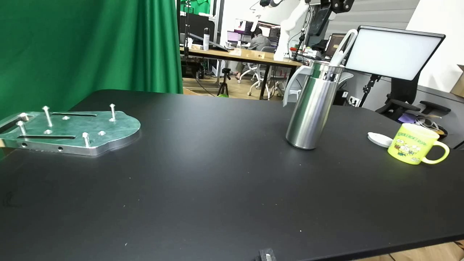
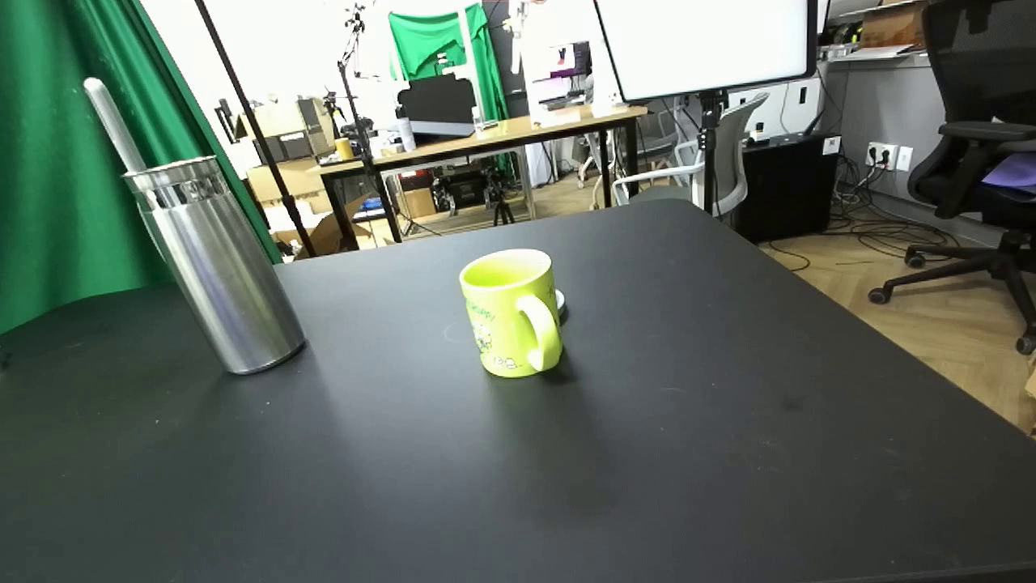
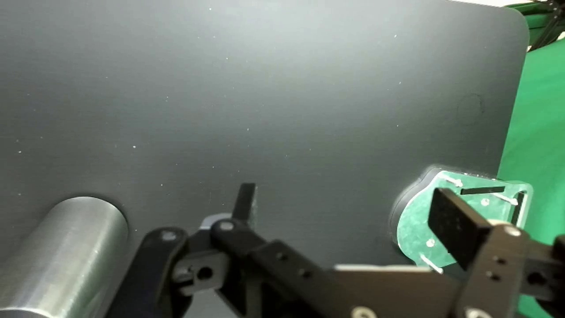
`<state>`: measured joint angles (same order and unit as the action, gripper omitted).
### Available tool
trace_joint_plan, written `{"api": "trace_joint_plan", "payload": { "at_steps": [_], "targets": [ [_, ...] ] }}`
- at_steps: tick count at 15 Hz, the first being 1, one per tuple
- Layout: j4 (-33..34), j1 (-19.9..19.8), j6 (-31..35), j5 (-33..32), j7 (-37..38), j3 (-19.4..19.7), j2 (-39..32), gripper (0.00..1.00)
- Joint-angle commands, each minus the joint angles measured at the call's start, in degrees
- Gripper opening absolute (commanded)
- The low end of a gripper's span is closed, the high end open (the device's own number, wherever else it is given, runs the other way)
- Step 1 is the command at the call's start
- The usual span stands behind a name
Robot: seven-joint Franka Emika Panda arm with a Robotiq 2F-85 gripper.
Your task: Use the bottle brush to clean inside the flask
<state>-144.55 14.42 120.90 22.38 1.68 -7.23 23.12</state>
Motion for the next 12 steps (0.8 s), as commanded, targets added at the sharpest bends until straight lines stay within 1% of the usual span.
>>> {"api": "trace_joint_plan", "payload": {
  "at_steps": [1,3,5,9,12],
  "targets": [
    [2.05,-2.05,-2.09,-5.25,1.38,-1.48,-0.56,1.00],
    [3.78,-3.05,-3.50,-9.82,1.57,-1.89,-1.12,1.00],
    [5.93,-3.34,-6.90,-13.49,-1.03,-1.46,-1.54,1.00],
    [10.80,-3.51,-14.84,-19.74,-10.65,-0.16,-2.13,1.00],
    [14.56,-3.36,-19.10,-22.82,-21.90,1.76,-3.15,1.00]
  ]
}}
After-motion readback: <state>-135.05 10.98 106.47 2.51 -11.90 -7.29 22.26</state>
